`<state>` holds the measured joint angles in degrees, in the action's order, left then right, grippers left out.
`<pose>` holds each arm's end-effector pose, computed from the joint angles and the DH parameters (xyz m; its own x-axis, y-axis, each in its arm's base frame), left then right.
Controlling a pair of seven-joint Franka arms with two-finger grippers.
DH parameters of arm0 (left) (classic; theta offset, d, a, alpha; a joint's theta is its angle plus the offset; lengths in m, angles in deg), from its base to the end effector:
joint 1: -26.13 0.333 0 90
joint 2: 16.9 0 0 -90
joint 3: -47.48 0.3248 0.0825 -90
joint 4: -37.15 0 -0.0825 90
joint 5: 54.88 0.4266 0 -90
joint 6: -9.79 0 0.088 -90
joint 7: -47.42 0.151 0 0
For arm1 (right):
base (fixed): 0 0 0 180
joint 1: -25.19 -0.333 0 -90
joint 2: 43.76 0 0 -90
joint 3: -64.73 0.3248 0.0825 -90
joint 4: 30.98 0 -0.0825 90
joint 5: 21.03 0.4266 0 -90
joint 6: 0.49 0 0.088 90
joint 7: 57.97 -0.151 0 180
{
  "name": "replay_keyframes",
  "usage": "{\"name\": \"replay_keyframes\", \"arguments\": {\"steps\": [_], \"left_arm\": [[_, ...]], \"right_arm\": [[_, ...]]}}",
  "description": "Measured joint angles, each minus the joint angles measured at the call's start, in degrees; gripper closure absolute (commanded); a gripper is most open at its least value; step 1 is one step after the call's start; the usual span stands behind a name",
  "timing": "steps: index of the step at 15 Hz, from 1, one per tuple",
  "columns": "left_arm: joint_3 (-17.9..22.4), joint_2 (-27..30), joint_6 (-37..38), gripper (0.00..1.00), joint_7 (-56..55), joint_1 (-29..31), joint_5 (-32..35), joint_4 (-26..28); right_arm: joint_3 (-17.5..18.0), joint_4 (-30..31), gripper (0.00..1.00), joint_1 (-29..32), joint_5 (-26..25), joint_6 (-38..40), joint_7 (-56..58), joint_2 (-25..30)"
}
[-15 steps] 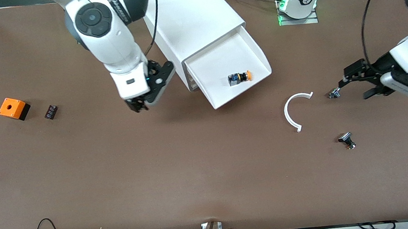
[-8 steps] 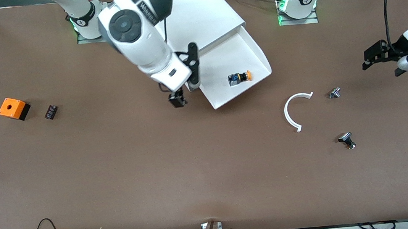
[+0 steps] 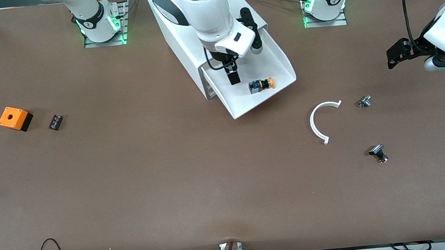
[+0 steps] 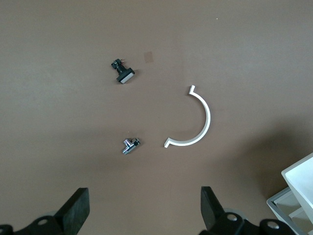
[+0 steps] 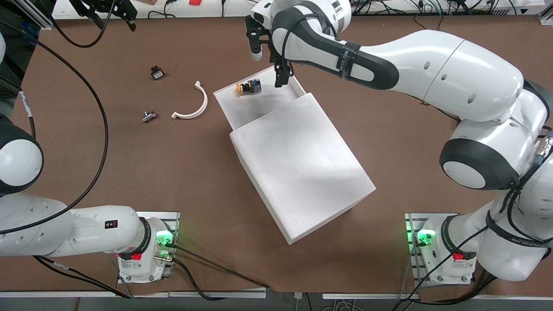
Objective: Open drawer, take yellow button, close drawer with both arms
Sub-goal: 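Lower the right gripper into the open drawer over the yellow button, then close the right gripper on the yellow push button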
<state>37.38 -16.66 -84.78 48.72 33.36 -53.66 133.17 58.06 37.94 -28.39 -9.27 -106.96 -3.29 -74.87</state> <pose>0.5981 -0.0271 0.5444 0.9970 -0.0744 -0.0217 -0.0748 -0.9970 -0.0214 0.4987 0.5971 0.4384 -0.1726 0.9683 0.1807 0.9847 0.1737 0.0099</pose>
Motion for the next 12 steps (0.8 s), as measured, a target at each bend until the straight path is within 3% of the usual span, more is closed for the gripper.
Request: {"name": "replay_keyframes", "arguments": {"steps": [12], "left_arm": [[0.0,0.0,0.0,0.0,-0.2,0.0,0.0,-0.3]], "right_arm": [[-0.1,-5.4,0.0,-3.0,0.0,-5.6,-1.4,-9.8]]}}
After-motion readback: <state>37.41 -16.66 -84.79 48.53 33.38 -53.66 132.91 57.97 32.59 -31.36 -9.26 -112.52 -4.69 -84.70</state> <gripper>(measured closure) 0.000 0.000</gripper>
